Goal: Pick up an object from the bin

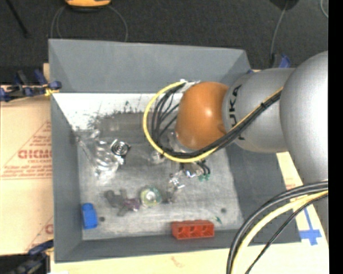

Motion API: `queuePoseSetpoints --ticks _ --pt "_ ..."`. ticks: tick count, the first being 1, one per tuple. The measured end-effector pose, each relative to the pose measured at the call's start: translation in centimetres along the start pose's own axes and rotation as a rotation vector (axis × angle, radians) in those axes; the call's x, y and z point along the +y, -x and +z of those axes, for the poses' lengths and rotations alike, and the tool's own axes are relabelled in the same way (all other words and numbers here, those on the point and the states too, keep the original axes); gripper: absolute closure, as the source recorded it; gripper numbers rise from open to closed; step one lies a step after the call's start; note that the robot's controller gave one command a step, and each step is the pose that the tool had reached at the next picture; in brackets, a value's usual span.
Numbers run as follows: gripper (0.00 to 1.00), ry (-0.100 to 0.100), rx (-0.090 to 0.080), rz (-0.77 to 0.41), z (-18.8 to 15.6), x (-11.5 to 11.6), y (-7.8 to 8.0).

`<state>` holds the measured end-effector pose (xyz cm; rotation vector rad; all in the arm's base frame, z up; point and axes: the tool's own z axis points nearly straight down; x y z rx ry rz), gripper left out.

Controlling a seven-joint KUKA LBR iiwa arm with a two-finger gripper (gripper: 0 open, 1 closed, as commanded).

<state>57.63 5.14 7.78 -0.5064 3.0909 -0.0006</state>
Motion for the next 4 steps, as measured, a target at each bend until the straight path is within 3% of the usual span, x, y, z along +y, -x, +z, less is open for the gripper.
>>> queuePoseSetpoints --ticks 1,2,3,4 --pt "0.00 0.002 -0.006 -0.042 0.3 7.7 -4.7" --pt "0.00 0.003 0.005 0.097 -0.2 10.5 0.5" --pt "1.00 0.002 0.004 0.098 -0.2 10.3 0.5" --pt "1.00 0.001 -0.003 0.021 -13.1 11.6 0.6"
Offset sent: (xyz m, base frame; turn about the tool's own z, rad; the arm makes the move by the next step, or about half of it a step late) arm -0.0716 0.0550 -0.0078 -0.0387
